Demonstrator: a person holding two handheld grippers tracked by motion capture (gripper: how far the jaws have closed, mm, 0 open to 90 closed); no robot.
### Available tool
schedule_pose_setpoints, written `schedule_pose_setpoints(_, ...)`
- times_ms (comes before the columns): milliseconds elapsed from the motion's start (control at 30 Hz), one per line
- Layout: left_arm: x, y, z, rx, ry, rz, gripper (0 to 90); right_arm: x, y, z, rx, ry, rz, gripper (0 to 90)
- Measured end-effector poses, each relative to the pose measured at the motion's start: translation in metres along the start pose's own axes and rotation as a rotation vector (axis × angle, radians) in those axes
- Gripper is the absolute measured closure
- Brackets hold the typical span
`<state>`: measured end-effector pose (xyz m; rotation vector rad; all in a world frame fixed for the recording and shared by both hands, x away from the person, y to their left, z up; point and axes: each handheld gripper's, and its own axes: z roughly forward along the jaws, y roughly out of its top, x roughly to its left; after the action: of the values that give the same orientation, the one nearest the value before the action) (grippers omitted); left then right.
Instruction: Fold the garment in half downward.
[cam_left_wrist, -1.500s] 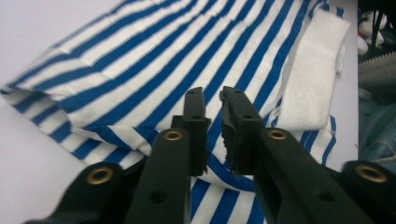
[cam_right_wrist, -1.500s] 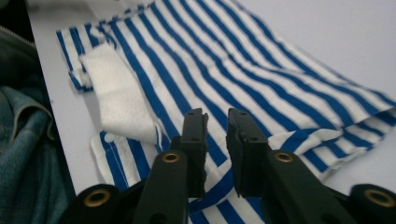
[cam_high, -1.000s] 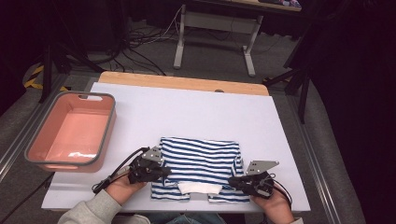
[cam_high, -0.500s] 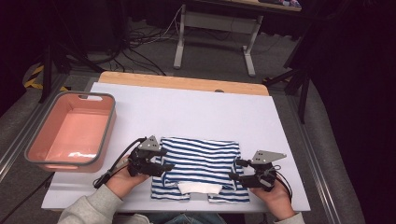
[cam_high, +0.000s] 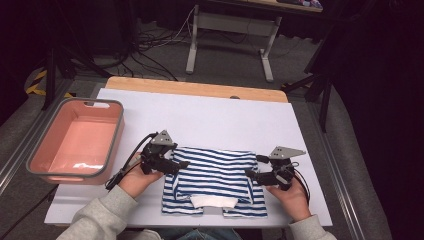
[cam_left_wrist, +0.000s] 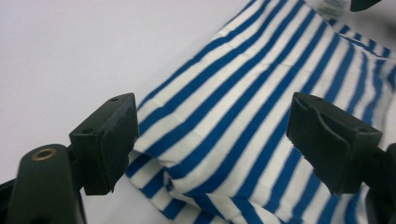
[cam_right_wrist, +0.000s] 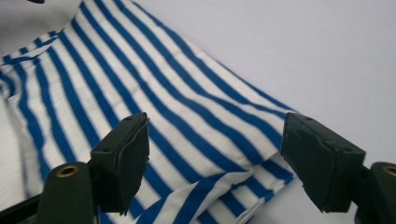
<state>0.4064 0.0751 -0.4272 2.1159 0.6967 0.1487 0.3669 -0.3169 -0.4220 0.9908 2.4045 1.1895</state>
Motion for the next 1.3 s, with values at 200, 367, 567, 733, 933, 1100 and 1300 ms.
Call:
schedule_pose_setpoints(200,0.012,0.004,0.009,0.013,0.028,-0.024,16.9,-0.016,0.003,0.012,-0.02,-0.02,0.058,24.9)
schedule_pose_setpoints(367,0.019,0.007,0.015,0.013,0.064,-0.022,17.3,-0.023,0.006,0.021,0.001,-0.079,0.044,26.4)
schedule_pose_setpoints(567,0.027,0.006,0.025,0.049,0.145,0.019,19.0,-0.03,0.01,0.028,0.01,-0.097,0.056,29.6)
schedule_pose_setpoints(733,0.036,0.003,0.028,0.079,0.165,-0.007,23.4,-0.034,0.01,0.036,0.035,-0.122,0.059,31.6)
schedule_pose_setpoints(933,0.042,0.0,0.03,0.116,0.187,-0.018,31.0,-0.039,0.007,0.04,0.068,-0.139,0.062,37.1)
schedule_pose_setpoints(1100,0.043,-0.002,0.034,0.166,0.171,-0.027,48.2,-0.043,0.005,0.044,0.116,-0.157,0.064,44.2)
schedule_pose_setpoints(1300,0.038,0.0,0.035,0.182,0.124,-0.025,73.6,-0.044,0.005,0.044,0.134,-0.102,0.067,72.0)
